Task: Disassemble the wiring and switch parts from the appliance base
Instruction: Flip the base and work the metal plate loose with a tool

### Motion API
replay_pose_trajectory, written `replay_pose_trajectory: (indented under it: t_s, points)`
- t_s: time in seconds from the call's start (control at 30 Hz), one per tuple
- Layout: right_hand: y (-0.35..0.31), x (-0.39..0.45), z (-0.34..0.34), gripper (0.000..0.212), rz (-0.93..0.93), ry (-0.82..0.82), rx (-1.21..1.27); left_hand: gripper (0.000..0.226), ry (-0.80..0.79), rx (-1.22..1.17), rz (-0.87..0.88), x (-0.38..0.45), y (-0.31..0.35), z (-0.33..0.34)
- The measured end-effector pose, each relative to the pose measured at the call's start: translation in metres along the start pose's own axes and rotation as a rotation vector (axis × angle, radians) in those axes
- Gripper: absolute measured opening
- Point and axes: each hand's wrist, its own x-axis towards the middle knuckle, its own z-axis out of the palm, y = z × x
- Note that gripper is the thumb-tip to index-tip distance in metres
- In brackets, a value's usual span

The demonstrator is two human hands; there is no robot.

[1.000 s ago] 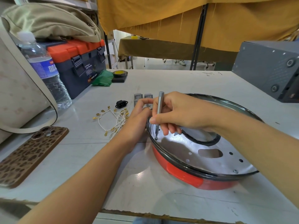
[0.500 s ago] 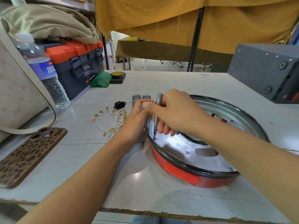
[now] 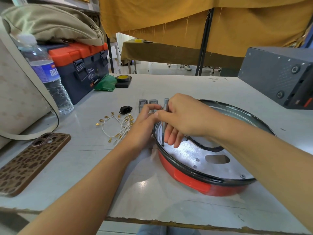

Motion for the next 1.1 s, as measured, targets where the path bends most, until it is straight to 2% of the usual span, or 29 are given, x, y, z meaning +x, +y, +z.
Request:
replay_pose_trajectory:
  t_s: [0.37, 0.67, 0.87, 1.0, 1.1]
  points:
    - [0.011, 0.003, -0.011, 0.04, -0.055, -0.156, 0.166, 0.022, -0.029, -0.018, 0.007, 0.003, -0.003, -0.002]
    - [0.01, 0.005, -0.02, 0.034, -0.073, -0.246, 0.152, 0.022, -0.015, 0.045, 0.014, 0.005, -0.005, -0.004]
    - [0.003, 0.003, -0.008, 0.037, 0.001, -0.157, 0.127, 0.024, -0.013, 0.037, 0.037, 0.001, -0.001, -0.002]
    - [0.002, 0.002, -0.001, 0.024, 0.054, -0.069, 0.201, 0.024, -0.008, 0.034, 0.025, 0.0, 0.0, -0.001]
    - [0.002, 0.001, 0.005, 0.033, 0.064, 0.018, 0.199, 0.031, 0.003, 0.029, 0.048, 0.0, 0.0, 0.0]
